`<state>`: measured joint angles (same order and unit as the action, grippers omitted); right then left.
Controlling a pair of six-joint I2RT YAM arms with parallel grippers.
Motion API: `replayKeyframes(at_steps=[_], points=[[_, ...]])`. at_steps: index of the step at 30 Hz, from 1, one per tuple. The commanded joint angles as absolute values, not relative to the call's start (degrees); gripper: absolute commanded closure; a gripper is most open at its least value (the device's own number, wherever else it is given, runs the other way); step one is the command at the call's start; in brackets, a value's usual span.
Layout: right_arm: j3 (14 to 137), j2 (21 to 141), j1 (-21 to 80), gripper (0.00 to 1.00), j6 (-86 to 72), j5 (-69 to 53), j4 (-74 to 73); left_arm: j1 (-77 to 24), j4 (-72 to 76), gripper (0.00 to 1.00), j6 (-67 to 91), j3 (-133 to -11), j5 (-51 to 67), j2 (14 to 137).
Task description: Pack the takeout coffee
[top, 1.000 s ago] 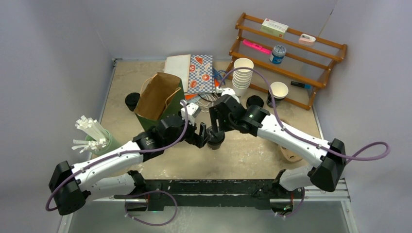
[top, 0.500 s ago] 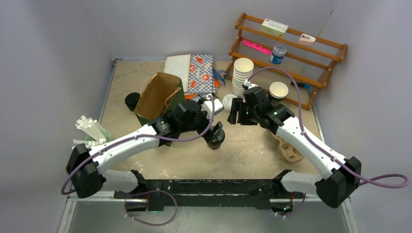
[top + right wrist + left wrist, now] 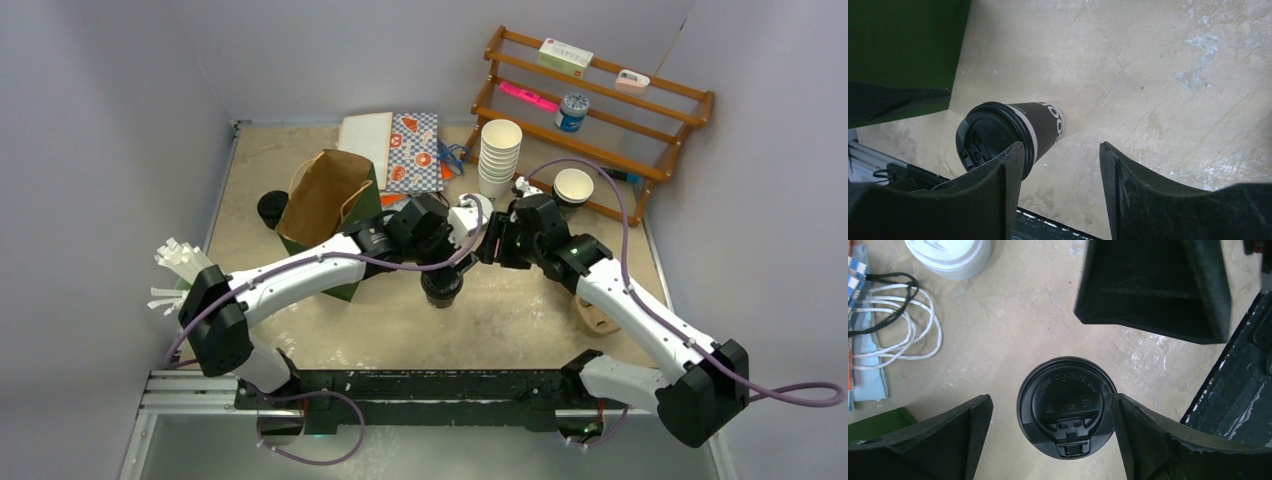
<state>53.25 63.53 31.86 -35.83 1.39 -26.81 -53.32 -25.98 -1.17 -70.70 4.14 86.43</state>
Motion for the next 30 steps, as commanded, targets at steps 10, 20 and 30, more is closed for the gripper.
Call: replayKeyframes(at_steps=[10,20,30], points=[[51.08,63.86,29.12,0.41,-35.44,-5.97,-21.17,-55.99,-35.0,0.05,1.39,-78.41,0.56,92.64],[50.76,63.99,28.49,0.4,-35.15,-6.5,-21.03,-55.99,-36.15,0.04,2.77,-79.62,0.58,93.84],[50.45,63.86,28.24,0.39,-34.9,-6.99,-21.01,-55.99,-37.05,0.04,4.16,-81.02,2.72,92.48]])
